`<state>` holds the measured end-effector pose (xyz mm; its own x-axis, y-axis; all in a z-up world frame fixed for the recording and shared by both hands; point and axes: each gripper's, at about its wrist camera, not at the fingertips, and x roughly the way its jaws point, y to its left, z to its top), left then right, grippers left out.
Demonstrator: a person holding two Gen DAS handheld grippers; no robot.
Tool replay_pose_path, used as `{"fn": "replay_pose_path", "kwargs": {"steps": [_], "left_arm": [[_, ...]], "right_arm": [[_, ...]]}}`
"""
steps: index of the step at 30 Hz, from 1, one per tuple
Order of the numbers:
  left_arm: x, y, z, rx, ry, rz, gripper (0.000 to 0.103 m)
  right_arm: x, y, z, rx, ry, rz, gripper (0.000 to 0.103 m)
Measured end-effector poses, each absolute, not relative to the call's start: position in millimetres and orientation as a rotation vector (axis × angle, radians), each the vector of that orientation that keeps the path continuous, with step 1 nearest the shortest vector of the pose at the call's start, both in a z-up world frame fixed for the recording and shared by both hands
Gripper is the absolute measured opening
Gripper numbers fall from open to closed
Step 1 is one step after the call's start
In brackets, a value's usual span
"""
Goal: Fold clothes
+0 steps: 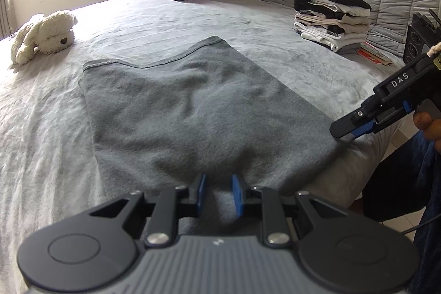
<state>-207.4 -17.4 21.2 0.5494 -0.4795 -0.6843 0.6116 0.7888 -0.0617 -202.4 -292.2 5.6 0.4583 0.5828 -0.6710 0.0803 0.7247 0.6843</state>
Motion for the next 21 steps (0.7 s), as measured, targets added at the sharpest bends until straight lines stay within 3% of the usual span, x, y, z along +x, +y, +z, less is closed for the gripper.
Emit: {"fn": "replay_pose_path", "kwargs": {"steps": [2, 4, 5, 21], "left_arm": [[-208, -17, 22, 0.193, 0.744, -0.652, 0.022], [-211, -17, 24, 0.207, 0.734, -0.653, 0.022], [-214, -17, 26, 0.221, 0.723, -0.656, 0.022], [-269, 3, 21, 0.514, 0.542, -0.792, 0.031]], "right_arm": [[-203, -289, 7, 0.723, 1.062, 0.345, 0.037], [-205, -287, 10, 0.701, 1.048, 0.335, 0.016], [-205, -286, 12, 0.684, 1.04, 0.328, 0.013], [-196, -301, 29, 0.793, 0.94, 0.354, 0.012]]}}
